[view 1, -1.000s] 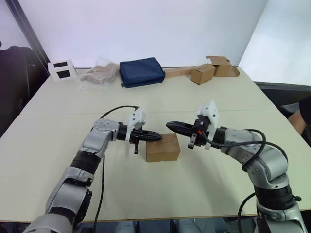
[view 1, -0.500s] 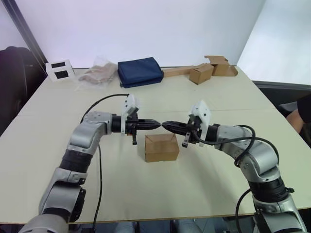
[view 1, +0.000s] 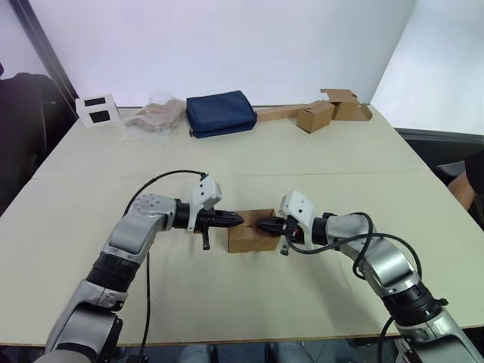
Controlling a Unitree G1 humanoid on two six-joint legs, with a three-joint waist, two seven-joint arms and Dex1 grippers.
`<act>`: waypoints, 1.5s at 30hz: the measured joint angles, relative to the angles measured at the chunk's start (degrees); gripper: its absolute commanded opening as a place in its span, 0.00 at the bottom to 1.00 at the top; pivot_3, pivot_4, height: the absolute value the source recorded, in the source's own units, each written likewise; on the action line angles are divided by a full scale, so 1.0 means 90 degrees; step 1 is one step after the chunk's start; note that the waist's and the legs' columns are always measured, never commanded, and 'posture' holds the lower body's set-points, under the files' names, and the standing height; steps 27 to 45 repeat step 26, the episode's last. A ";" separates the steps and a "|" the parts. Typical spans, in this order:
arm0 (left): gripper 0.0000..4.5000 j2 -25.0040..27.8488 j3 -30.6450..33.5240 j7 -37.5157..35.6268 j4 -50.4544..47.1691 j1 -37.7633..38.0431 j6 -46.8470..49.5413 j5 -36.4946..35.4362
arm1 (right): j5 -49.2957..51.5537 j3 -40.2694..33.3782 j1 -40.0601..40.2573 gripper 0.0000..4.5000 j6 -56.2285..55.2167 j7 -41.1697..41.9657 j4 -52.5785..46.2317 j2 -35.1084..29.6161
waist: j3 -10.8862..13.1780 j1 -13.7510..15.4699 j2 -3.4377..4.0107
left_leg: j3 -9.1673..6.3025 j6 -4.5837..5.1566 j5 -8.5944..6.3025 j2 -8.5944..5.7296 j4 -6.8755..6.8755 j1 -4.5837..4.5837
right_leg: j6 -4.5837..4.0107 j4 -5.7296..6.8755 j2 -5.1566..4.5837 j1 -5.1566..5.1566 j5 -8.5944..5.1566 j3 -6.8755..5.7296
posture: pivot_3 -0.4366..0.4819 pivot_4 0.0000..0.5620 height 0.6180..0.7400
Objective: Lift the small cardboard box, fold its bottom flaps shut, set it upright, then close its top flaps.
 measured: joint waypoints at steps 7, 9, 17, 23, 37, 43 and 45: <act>0.02 0.0354 0.1038 0.0331 -0.0894 -0.0005 0.0885 -0.0933 | 0.1245 -0.1230 -0.0395 0.00 0.1066 -0.0016 -0.0901 -0.0278 | 0.0007 -0.0003 0.0000 | -0.0007 0.0000 0.0000 0.0005 -0.0006 -0.0031 | 0.0018 -0.0004 -0.0004 -0.0029 0.0009 -0.0003 | 0.48 0.27 1.00; 0.02 0.0669 0.1338 0.0315 -0.1232 0.0034 0.1108 -0.1169 | 0.1439 -0.1429 -0.0388 0.00 0.1252 0.0082 -0.1115 -0.0575 | 0.0007 -0.0004 0.0000 | -0.0006 0.0000 -0.0001 0.0004 -0.0010 -0.0029 | 0.0017 -0.0005 -0.0005 -0.0029 0.0009 -0.0003 | 0.48 0.27 1.00; 0.02 0.1516 0.1911 0.0449 -0.2249 0.1186 0.1497 -0.1722 | 0.2189 -0.2201 0.0448 0.00 0.1955 0.0728 -0.1884 -0.2003 | 0.0008 0.0013 0.0002 | -0.0002 0.0000 0.0000 0.0004 -0.0007 -0.0022 | -0.0005 -0.0008 -0.0012 -0.0021 -0.0004 -0.0001 | 0.48 0.27 1.00; 0.02 0.2095 0.2685 0.0512 -0.2726 0.2189 0.1512 -0.1953 | 0.2521 -0.2983 0.1458 0.00 0.2140 0.1208 -0.2173 -0.2803 | 0.0010 -0.0002 -0.0001 | 0.0006 -0.0001 0.0000 0.0015 -0.0007 -0.0019 | -0.0012 -0.0027 -0.0016 -0.0017 -0.0008 0.0001 | 0.48 0.27 1.00; 0.02 0.2394 0.3184 0.0497 -0.3139 0.2683 0.1802 -0.2363 | 0.2706 -0.3340 0.1758 0.00 0.2190 0.1365 -0.2277 -0.3055 | 0.0010 0.0000 -0.0001 | 0.0008 -0.0001 -0.0001 0.0019 -0.0011 -0.0022 | -0.0013 -0.0044 -0.0018 -0.0015 -0.0009 0.0001 | 0.48 0.27 1.00; 0.02 0.2394 0.3184 0.0497 -0.3139 0.2683 0.1802 -0.2363 | 0.2706 -0.3340 0.1758 0.00 0.2190 0.1365 -0.2277 -0.3055 | 0.0010 0.0000 -0.0001 | 0.0008 -0.0001 -0.0001 0.0019 -0.0011 -0.0022 | -0.0013 -0.0044 -0.0018 -0.0015 -0.0009 0.0001 | 0.48 0.27 1.00; 0.02 0.2394 0.3184 0.0497 -0.3139 0.2683 0.1802 -0.2363 | 0.2706 -0.3340 0.1758 0.00 0.2190 0.1365 -0.2277 -0.3055 | 0.0010 0.0000 -0.0001 | 0.0008 -0.0001 -0.0001 0.0019 -0.0011 -0.0022 | -0.0013 -0.0044 -0.0018 -0.0015 -0.0009 0.0001 | 0.48 0.27 1.00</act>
